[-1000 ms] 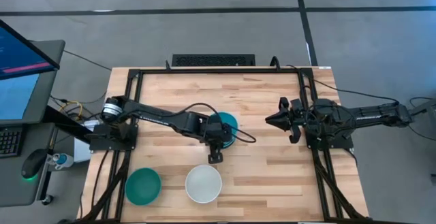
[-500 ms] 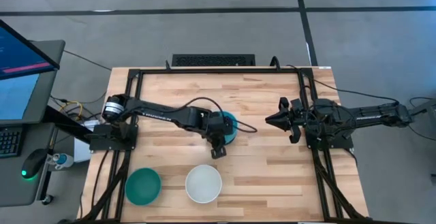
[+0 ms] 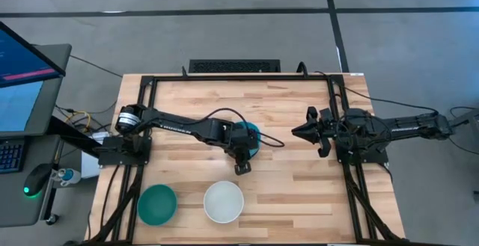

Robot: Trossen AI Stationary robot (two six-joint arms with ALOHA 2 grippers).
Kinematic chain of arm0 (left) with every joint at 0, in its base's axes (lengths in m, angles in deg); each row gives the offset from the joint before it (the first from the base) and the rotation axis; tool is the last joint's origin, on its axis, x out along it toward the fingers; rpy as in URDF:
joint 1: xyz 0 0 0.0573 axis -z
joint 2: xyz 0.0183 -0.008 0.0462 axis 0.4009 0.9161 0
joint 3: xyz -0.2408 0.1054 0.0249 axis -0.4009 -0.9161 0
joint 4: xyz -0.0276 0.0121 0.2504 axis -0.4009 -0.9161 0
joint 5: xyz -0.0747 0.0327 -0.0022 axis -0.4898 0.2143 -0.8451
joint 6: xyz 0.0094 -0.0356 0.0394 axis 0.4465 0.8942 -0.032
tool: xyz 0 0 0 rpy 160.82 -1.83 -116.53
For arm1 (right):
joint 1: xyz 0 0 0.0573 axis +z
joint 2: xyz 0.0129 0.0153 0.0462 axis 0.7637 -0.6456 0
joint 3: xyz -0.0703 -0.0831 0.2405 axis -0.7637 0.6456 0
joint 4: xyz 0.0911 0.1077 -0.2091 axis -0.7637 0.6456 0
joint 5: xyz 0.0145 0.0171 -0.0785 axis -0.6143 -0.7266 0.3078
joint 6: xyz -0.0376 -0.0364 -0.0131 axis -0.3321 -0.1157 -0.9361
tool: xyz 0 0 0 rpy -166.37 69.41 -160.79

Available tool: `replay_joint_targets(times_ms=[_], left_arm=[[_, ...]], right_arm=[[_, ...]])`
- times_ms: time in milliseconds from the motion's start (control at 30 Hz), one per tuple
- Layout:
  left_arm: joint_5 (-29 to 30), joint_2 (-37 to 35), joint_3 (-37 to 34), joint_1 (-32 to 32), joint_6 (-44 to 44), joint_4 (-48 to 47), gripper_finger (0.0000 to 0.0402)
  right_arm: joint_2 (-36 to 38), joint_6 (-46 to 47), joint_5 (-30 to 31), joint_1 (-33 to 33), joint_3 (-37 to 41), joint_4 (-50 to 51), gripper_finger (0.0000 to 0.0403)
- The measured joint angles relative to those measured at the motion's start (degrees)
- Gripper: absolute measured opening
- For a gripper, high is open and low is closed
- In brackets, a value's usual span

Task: Nest bowls inside each other
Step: Stack the blue bowl on top of the light blue bowl, then stack the white bowl on top of the blue bowl

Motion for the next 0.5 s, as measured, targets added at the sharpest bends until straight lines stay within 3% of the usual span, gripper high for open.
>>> replay_joint_targets(times_ms=[200,500], left_arm=[[0.34,-0.05,3.45,0.00,-1.90,-1.30,0.0094],[0.34,-0.14,15.45,0.60,-5.34,-16.46,0.0094]], right_arm=[[-0.02,0.57,-0.01,0.00,0.00,0.21,0.0068],[-0.02,2.76,-0.48,0.91,0.00,0.31,0.0068]])
